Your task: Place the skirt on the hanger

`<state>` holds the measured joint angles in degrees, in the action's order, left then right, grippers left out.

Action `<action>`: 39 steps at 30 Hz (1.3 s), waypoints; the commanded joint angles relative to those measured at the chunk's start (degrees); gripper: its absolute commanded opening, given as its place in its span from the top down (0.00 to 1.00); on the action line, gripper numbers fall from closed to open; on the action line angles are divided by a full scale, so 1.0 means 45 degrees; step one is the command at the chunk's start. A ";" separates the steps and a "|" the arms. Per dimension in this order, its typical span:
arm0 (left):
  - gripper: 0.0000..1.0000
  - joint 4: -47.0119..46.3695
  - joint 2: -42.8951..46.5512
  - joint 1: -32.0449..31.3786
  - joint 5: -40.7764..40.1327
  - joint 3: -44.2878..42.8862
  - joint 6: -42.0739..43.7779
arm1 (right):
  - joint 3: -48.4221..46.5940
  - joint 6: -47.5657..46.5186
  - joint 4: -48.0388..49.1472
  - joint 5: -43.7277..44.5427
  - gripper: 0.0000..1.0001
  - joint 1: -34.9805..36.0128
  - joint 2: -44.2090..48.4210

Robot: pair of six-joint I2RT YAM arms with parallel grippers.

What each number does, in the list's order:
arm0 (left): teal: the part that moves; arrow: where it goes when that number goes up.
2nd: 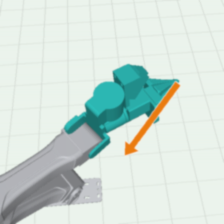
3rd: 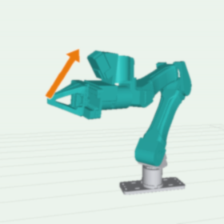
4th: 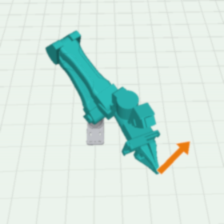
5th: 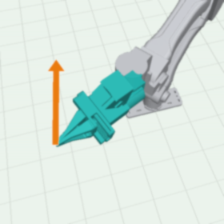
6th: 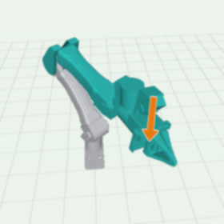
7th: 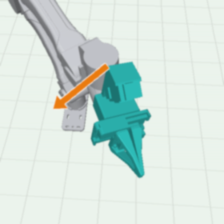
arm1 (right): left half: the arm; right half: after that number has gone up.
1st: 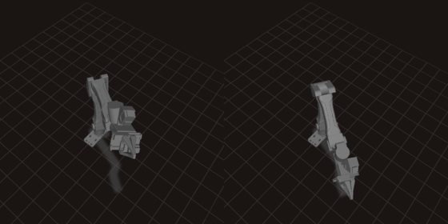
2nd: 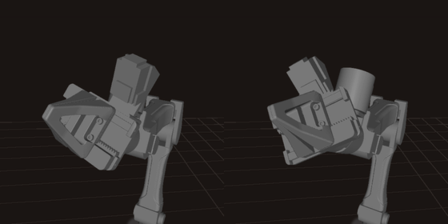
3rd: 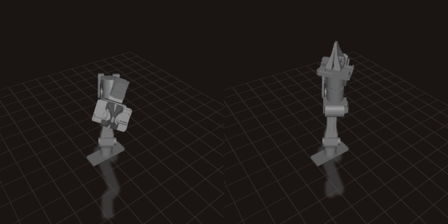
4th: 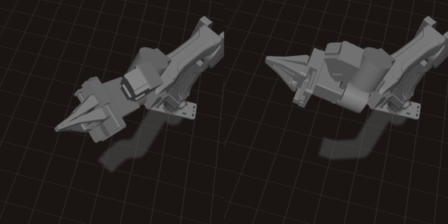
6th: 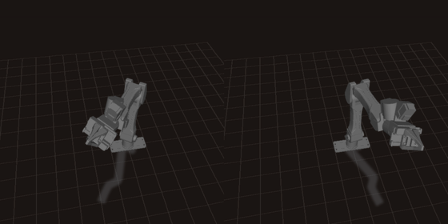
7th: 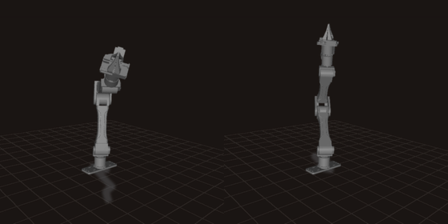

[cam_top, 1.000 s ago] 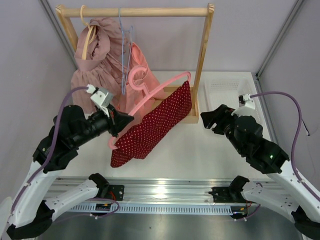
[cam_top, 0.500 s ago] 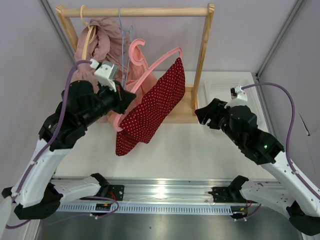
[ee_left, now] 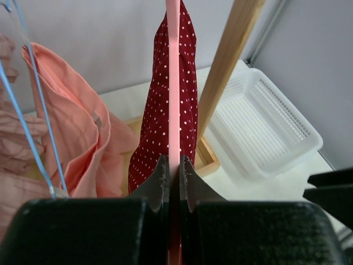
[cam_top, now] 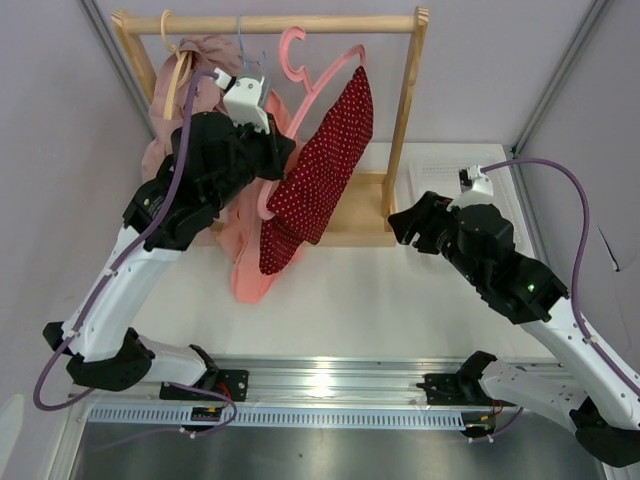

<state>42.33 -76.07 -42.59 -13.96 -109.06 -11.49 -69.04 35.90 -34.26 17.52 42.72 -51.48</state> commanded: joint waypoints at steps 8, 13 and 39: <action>1.00 -0.1360 -0.1882 -0.0048 -0.1625 -0.3125 0.1087 | -0.0616 -0.0282 -0.0160 -0.0065 0.36 -0.0099 0.0210; 1.00 -0.1261 -0.2723 -0.0048 -0.1957 -0.3831 0.1302 | -0.0596 -0.0244 -0.0277 -0.0084 0.36 -0.0138 0.0308; 1.00 -0.1008 -0.4188 0.0987 -0.1665 -0.4046 0.0697 | -0.0460 -0.0205 -0.0609 -0.0182 0.36 -0.0235 0.0757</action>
<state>40.36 -94.87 -38.63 -22.24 -123.92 -7.51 -69.14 35.88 -37.08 17.41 41.87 -49.06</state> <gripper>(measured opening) 0.049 0.641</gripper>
